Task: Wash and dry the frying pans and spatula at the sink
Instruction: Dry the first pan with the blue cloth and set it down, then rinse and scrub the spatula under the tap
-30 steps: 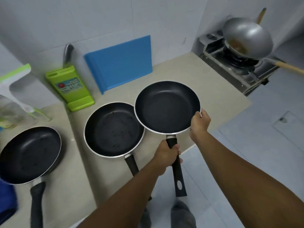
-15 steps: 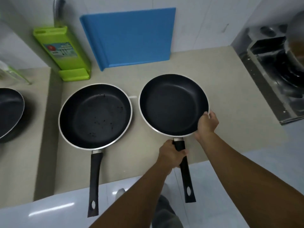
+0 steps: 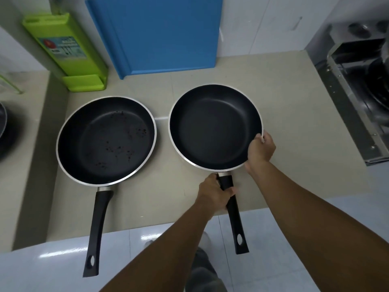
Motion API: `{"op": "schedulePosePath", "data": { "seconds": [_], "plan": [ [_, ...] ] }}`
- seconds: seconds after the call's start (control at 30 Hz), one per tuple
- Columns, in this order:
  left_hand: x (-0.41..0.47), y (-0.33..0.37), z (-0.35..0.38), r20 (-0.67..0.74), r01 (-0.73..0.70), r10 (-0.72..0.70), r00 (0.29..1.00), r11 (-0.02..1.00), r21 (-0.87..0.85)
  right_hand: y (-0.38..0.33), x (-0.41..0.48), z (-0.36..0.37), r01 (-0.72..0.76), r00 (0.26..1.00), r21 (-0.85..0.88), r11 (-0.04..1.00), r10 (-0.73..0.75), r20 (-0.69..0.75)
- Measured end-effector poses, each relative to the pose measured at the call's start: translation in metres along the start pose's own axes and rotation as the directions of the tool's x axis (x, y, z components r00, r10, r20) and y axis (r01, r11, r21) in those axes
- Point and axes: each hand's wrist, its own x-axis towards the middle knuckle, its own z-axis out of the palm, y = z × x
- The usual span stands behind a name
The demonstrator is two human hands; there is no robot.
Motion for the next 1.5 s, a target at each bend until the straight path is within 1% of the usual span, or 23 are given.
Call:
{"op": "schedulePosePath", "data": {
  "seconds": [0.27, 0.5, 0.57, 0.67, 0.73, 0.8, 0.87, 0.9, 0.97, 1.03, 1.13, 1.27, 1.4, 1.5],
  "plan": [
    [0.001, -0.003, 0.01, 0.01, 0.027, -0.027, 1.0, 0.999, -0.042, 0.002, 0.006, -0.001, 0.018, 1.0, -0.03, 0.999, -0.017, 0.027],
    [-0.005, 0.001, 0.005, 0.022, 0.032, -0.032, 0.999, 0.999, -0.013, 0.003, 0.003, -0.009, 0.001, 0.999, -0.034, 0.999, 0.0, 0.032],
    [-0.007, 0.003, 0.003, 0.037, 0.038, -0.038, 0.999, 0.999, -0.008, -0.002, 0.003, -0.011, 0.005, 0.999, -0.08, 0.997, -0.002, 0.043],
    [-0.013, 0.005, 0.001, 0.058, 0.045, -0.043, 0.997, 0.999, -0.024, -0.012, 0.006, -0.017, -0.006, 0.996, -0.209, 0.978, 0.024, 0.083],
    [-0.018, 0.003, -0.002, 0.052, 0.052, -0.053, 0.997, 0.999, 0.016, -0.02, 0.006, -0.021, 0.006, 0.994, -0.3, 0.954, 0.028, 0.109],
    [-0.025, 0.001, -0.01, 0.036, 0.029, -0.033, 0.999, 0.993, 0.114, -0.028, 0.001, -0.025, 0.082, 0.993, -0.382, 0.921, -0.042, 0.113],
    [-0.03, -0.002, -0.023, 0.024, 0.005, -0.01, 1.0, 0.98, 0.199, -0.036, -0.012, -0.027, 0.211, 0.977, -0.409, 0.888, -0.178, 0.117],
    [-0.033, -0.002, -0.032, 0.015, -0.001, -0.003, 1.0, 0.972, 0.237, -0.04, -0.022, -0.027, 0.287, 0.958, -0.414, 0.864, -0.251, 0.14],
    [-0.047, 0.006, -0.051, -0.011, -0.031, 0.036, 0.999, 0.946, 0.322, -0.047, -0.041, -0.027, 0.43, 0.902, -0.427, 0.795, -0.357, 0.244],
    [-0.061, 0.016, -0.073, -0.053, -0.065, 0.095, 0.994, 0.911, 0.407, -0.055, -0.063, -0.024, 0.543, 0.831, -0.433, 0.72, -0.387, 0.399],
    [-0.082, 0.029, -0.114, -0.126, -0.094, 0.173, 0.977, 0.876, 0.473, -0.069, -0.098, -0.009, 0.693, 0.697, -0.429, 0.58, -0.385, 0.605],
    [-0.114, 0.042, -0.186, -0.202, -0.123, 0.292, 0.935, 0.801, 0.586, -0.092, -0.158, 0.028, 0.822, 0.535, -0.387, 0.417, -0.334, 0.776],
    [-0.15, 0.045, -0.267, -0.289, -0.123, 0.396, 0.871, 0.747, 0.654, -0.107, -0.236, 0.083, 0.899, 0.397, -0.309, 0.311, -0.278, 0.875],
    [-0.177, 0.032, -0.333, -0.327, -0.113, 0.445, 0.833, 0.717, 0.687, -0.102, -0.304, 0.132, 0.932, 0.322, -0.253, 0.258, -0.277, 0.905]
  ]
}}
